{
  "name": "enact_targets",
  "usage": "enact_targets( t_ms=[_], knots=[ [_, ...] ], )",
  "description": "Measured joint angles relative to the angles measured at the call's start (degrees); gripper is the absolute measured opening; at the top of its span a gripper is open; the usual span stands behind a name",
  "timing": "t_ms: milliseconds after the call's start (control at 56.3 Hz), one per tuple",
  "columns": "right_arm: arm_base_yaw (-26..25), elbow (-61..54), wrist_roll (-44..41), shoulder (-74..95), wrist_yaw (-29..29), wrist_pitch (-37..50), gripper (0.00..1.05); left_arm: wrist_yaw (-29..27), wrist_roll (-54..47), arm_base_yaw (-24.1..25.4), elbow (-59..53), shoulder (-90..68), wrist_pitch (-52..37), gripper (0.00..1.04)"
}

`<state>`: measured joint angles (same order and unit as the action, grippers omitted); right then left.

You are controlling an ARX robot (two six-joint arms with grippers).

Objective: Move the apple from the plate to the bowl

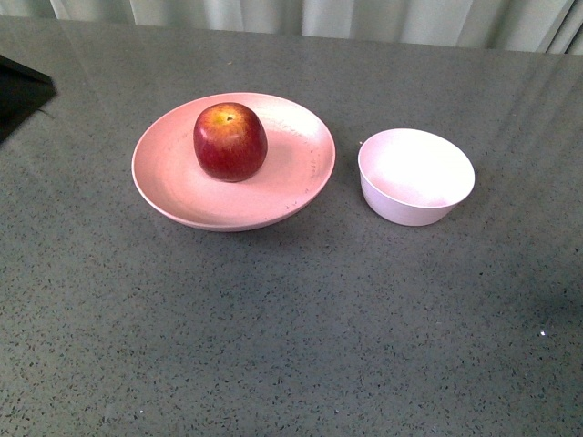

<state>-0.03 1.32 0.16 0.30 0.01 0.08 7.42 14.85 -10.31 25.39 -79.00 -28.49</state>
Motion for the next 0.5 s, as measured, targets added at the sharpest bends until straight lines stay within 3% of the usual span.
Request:
enact_targets(
  t_ms=[497],
  knots=[
    [0.0,0.0,0.0,0.0,0.0,0.0,0.96,-1.6,-1.7,-8.2,18.2,-26.9,-2.3,0.96]
  ],
)
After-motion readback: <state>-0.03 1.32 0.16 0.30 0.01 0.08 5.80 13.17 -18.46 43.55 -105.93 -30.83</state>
